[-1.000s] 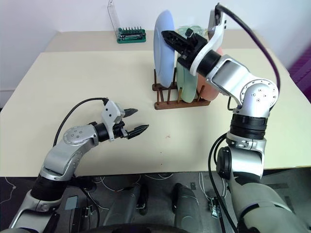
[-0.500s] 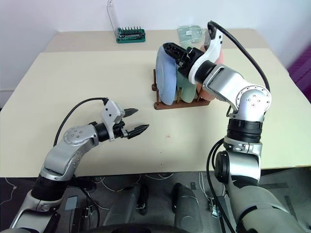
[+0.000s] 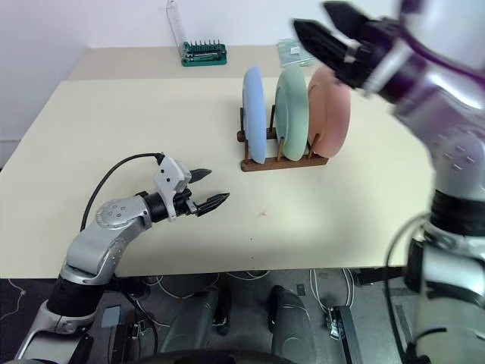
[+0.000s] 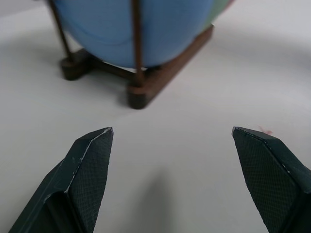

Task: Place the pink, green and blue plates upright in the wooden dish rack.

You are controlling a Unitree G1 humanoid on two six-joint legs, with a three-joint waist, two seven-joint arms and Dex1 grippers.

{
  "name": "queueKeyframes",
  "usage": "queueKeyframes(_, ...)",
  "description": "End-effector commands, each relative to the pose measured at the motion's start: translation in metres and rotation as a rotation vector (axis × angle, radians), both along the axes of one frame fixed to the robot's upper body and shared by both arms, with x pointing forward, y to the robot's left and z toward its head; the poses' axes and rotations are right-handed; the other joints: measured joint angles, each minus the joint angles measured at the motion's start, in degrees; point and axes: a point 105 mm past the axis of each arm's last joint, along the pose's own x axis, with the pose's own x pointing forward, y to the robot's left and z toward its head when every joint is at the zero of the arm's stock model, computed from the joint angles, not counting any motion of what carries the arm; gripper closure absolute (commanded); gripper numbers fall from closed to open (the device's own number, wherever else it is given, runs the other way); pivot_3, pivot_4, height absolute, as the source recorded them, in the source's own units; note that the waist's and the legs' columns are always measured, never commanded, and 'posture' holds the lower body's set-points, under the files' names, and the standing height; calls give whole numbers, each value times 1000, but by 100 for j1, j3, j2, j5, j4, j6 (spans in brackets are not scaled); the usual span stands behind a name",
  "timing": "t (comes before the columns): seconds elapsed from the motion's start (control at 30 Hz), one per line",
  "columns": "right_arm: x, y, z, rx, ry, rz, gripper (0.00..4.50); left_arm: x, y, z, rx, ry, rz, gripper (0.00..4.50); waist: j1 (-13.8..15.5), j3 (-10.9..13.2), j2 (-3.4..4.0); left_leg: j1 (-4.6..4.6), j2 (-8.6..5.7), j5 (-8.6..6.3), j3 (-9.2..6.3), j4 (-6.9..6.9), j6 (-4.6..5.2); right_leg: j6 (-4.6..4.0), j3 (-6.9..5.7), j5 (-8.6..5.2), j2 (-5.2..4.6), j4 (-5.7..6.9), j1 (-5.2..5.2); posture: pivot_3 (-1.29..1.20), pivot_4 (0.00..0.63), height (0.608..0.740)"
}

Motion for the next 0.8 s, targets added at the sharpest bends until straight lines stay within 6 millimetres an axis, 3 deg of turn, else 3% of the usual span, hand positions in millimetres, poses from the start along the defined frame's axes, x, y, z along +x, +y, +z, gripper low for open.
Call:
queueKeyframes(0.03,-13,-48,-17,70,45,-87,1087,9,35,7,-34,-29,113,465,3,1,3,6,0,0,1,1,0,0,0,1,-2,2,4,0,150,730)
queueKeyframes(0.17,4,-98,-97,-166,243,-381,1087,23,68,0,30,-45,242,465,-12,-1,15,39,9,-2,25,4,-4,-18,9,9,-8,2,16,0,150,730)
queueKeyframes(0.2,6,-101,-115,-231,272,-415,1087,24,75,0,37,-50,263,465,-12,-1,15,41,14,-11,30,3,-18,-20,7,12,-9,-1,16,0,150,730)
queueKeyframes(0.33,11,-96,-155,-332,318,-414,1087,25,91,-2,56,-65,327,465,-19,-1,15,37,50,-12,83,2,-21,-26,-4,21,-19,-5,-4,0,150,730)
queueKeyframes(0.57,26,-96,-177,-338,329,-423,1087,16,90,-11,71,-59,346,465,-9,-1,15,35,54,-3,115,-2,-3,-26,7,28,-20,0,-24,0,150,730)
queueKeyframes(0.8,33,-88,-178,-333,318,-386,1087,15,93,-13,62,-50,376,465,0,0,13,33,57,-11,118,0,-19,-27,7,31,-22,0,-24,0,150,730)
